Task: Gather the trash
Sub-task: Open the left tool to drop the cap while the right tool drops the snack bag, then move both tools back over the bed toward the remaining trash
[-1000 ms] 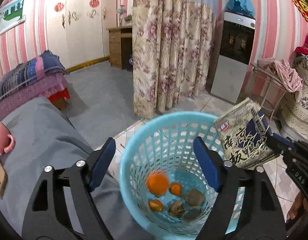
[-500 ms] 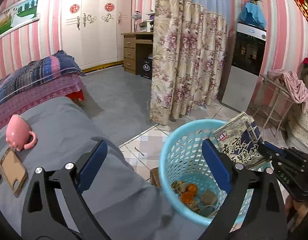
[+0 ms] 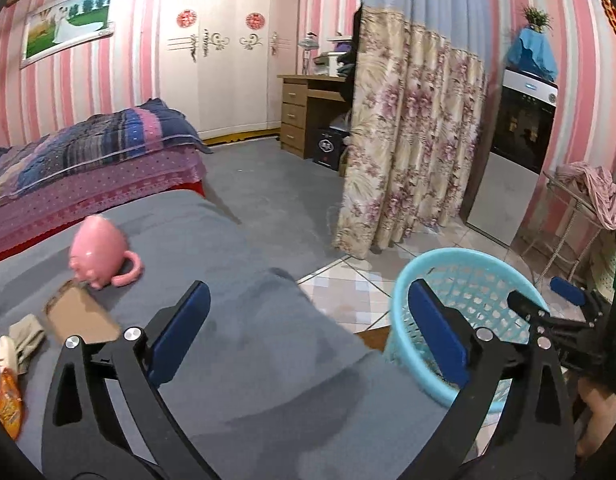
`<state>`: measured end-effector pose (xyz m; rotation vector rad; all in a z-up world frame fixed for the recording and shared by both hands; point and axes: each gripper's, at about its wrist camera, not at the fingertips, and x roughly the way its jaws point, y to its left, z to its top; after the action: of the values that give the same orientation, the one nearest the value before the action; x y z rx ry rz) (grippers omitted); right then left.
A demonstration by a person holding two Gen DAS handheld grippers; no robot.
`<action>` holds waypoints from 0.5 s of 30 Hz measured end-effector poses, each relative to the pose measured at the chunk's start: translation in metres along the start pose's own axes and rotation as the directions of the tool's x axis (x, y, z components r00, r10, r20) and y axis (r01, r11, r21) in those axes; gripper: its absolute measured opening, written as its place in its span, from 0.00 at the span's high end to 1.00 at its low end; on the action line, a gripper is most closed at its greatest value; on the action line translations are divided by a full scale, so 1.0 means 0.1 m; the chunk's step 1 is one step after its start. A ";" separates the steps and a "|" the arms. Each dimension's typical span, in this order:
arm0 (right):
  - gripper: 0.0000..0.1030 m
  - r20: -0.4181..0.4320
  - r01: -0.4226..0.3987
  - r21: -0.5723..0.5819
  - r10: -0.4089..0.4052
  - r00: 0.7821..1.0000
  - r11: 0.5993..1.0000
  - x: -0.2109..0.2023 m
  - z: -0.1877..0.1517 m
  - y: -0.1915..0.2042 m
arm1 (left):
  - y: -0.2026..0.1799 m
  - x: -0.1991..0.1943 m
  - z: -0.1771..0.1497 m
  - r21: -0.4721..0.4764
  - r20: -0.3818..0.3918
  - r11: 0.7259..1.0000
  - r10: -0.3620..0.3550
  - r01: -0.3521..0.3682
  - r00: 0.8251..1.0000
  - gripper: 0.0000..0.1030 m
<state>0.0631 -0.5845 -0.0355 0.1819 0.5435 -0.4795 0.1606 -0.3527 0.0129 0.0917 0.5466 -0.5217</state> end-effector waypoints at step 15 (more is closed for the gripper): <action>0.05 0.035 -0.086 -0.076 0.088 0.995 0.993 -0.26 0.09 0.86 | 1.00 -0.65 -0.10 -0.085 0.027 0.988 0.133 -0.131 0.991 0.06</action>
<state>0.0894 -0.5014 -0.0102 0.1241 0.5133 -0.3764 0.1583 -0.2343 0.0322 0.0397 0.5259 -0.3703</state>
